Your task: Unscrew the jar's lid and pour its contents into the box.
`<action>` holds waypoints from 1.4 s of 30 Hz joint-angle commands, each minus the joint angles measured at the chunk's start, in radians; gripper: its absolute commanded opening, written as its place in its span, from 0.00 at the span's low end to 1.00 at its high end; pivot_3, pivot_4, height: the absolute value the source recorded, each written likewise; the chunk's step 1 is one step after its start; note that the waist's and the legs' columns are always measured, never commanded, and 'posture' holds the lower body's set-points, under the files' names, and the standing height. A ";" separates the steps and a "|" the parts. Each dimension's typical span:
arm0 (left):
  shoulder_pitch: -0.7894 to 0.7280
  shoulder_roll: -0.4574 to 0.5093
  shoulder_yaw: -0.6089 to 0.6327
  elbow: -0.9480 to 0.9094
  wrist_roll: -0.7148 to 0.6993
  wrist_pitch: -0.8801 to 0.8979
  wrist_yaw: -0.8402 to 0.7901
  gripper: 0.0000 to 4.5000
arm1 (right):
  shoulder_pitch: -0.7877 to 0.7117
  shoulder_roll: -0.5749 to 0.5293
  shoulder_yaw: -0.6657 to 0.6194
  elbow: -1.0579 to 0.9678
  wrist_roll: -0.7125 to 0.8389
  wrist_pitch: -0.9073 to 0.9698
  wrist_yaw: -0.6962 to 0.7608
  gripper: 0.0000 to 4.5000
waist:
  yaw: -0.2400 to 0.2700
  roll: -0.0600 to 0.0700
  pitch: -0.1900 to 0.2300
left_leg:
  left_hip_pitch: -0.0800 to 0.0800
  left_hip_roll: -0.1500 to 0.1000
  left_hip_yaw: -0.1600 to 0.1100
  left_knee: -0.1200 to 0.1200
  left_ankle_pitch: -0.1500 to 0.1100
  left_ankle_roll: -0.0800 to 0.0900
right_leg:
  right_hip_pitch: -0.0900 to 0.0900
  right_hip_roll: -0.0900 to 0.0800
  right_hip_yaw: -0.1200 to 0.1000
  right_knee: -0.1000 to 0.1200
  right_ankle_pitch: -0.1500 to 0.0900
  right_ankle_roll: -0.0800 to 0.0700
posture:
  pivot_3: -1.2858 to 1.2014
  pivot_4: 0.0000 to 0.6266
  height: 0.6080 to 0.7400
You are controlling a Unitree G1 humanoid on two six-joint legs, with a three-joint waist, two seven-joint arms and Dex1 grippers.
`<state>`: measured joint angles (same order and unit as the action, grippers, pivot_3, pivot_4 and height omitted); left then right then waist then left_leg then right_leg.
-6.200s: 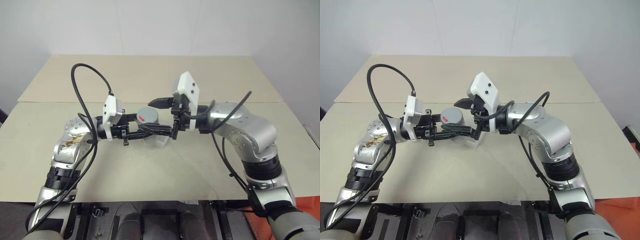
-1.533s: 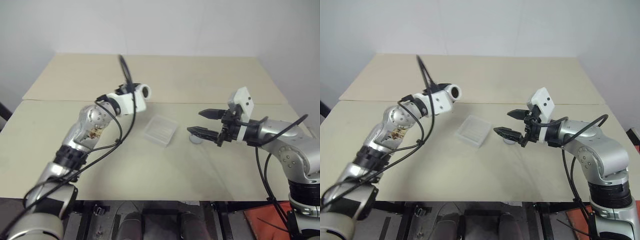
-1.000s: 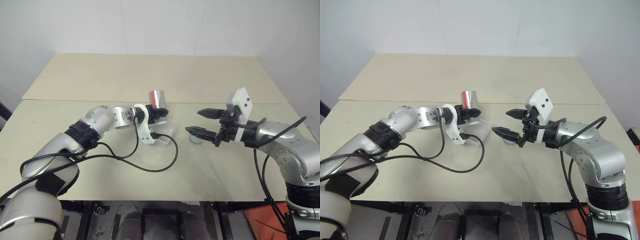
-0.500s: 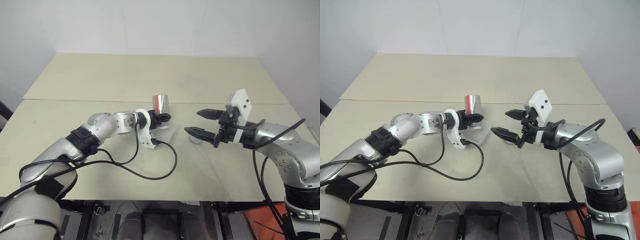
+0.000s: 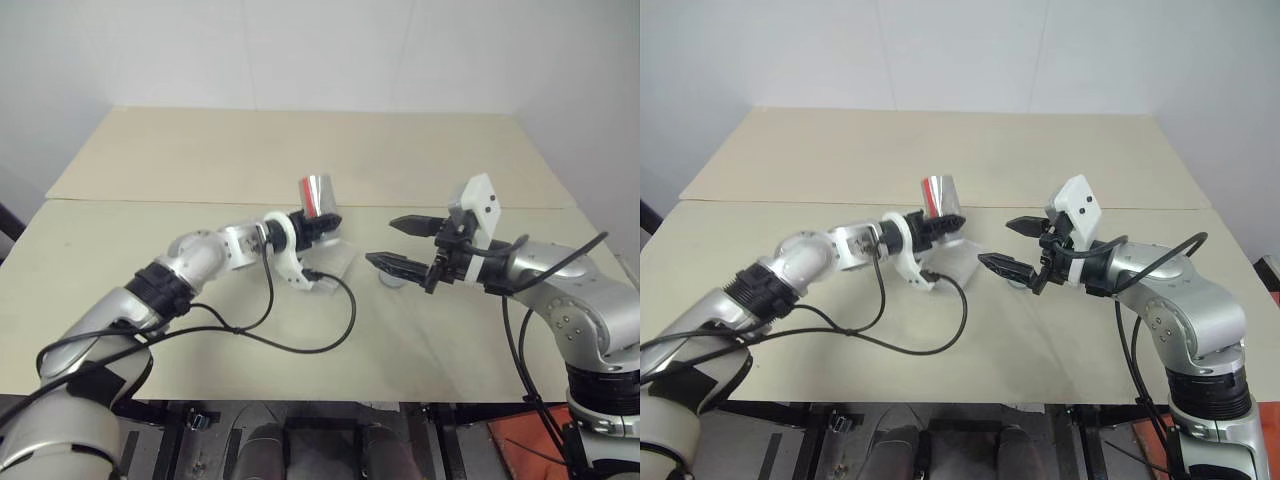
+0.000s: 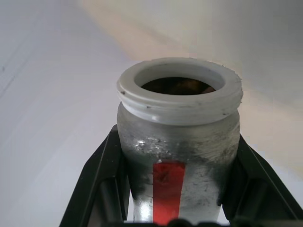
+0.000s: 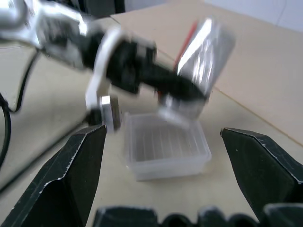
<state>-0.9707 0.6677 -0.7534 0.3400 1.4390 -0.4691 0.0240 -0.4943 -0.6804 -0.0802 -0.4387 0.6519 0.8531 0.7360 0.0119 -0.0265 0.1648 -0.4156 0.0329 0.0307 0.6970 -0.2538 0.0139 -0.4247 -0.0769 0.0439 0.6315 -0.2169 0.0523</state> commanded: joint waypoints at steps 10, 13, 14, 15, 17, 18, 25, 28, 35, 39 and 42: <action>0.075 -0.156 0.425 -0.020 -0.765 0.147 -0.316 0.45 | 0.010 -0.015 -0.043 -0.037 0.030 0.000 -0.010 0.99 | -0.003 0.000 0.000 | 0.000 0.000 0.000 0.001 0.000 0.000 | 0.000 -0.001 0.000 0.000 0.000 0.000 | 0.52 0.24 1.00; 0.136 -0.237 0.579 -0.118 -1.048 0.383 -0.489 0.45 | 0.010 -0.022 -0.049 -0.029 0.032 -0.002 -0.007 0.99 | -0.007 0.000 0.000 | 0.000 0.000 0.000 0.001 0.000 0.000 | 0.000 0.000 0.000 0.001 0.000 0.000 | 0.52 0.24 1.00; 0.151 -0.253 0.618 -0.144 -1.118 0.438 -0.524 0.45 | 0.010 -0.024 -0.050 -0.028 0.033 -0.003 -0.007 0.99 | -0.008 0.000 0.000 | 0.000 0.000 -0.001 0.001 0.000 0.000 | 0.000 0.000 0.000 0.001 0.000 0.000 | 0.52 0.24 1.00; 0.160 -0.283 0.669 -0.178 -1.204 0.541 -0.554 0.45 | 0.009 -0.027 -0.049 -0.026 0.034 -0.004 -0.005 0.99 | -0.010 0.000 0.000 | 0.000 0.000 -0.001 0.001 0.000 0.000 | 0.000 0.000 0.000 0.001 0.000 0.000 | 0.52 0.24 1.00; 0.180 -0.328 0.763 -0.235 -1.362 0.685 -0.588 0.45 | 0.008 -0.031 -0.049 -0.023 0.037 -0.006 -0.003 0.99 | -0.012 0.000 0.000 | 0.000 0.000 -0.001 0.001 0.000 0.000 | 0.000 0.000 0.000 0.001 0.000 0.000 | 0.52 0.24 1.00; 0.186 -0.344 0.804 -0.261 -1.427 0.769 -0.596 0.45 | 0.008 -0.034 -0.049 -0.021 0.039 -0.006 -0.002 0.99 | -0.014 0.000 0.000 | 0.000 0.000 -0.001 0.001 0.000 0.000 | 0.001 0.000 0.000 0.001 0.000 0.000 | 0.52 0.24 1.00; 0.314 -0.405 0.993 -0.270 -1.693 0.900 -0.595 0.45 | 0.002 -0.033 -0.039 -0.020 0.045 -0.005 0.005 0.99 | -0.021 0.000 0.000 | 0.002 0.000 -0.003 0.001 0.000 0.000 | 0.002 0.000 0.000 0.000 0.000 0.000 | 0.52 0.24 1.00; 0.390 -0.426 0.988 -0.292 -1.719 0.795 -0.614 0.45 | 0.002 -0.037 -0.041 -0.022 0.051 -0.001 0.005 0.99 | -0.020 0.000 0.000 | 0.001 0.000 -0.003 0.001 0.000 0.000 | 0.002 0.000 0.000 0.000 0.000 0.000 | 0.52 0.24 1.00; 0.456 -0.422 0.969 -0.243 -1.715 0.691 -0.598 0.45 | 0.001 -0.043 -0.040 -0.029 0.060 0.006 0.001 0.99 | -0.010 0.000 0.000 | 0.003 -0.001 -0.002 0.001 0.000 0.000 | 0.003 0.000 0.000 -0.003 0.000 0.000 | 0.52 0.24 1.00; 0.366 -0.356 0.916 -0.146 -1.582 0.601 -0.516 0.45 | 0.000 -0.046 -0.041 -0.032 0.062 0.006 0.000 0.99 | -0.008 0.000 0.000 | 0.002 -0.001 -0.002 0.001 0.000 0.000 | 0.002 0.000 0.000 -0.003 0.000 0.000 | 0.52 0.24 1.00; 0.269 -0.210 0.730 -0.041 -1.293 0.355 -0.483 0.45 | -0.003 -0.050 -0.041 -0.025 0.059 0.002 0.004 0.99 | -0.006 0.000 0.000 | 0.002 -0.001 -0.002 0.001 0.000 0.000 | 0.003 0.000 0.000 -0.004 0.000 0.000 | 0.52 0.24 1.00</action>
<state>-0.6300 0.4006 0.0663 0.2835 -0.0053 0.0468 -0.4795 -0.4804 -0.7176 -0.0919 -0.4403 0.6916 0.8587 0.7379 0.0061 -0.0263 0.1646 -0.4134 0.0319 0.0288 0.6974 -0.2538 0.0138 -0.4220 -0.0772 0.0438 0.6281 -0.2167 0.0520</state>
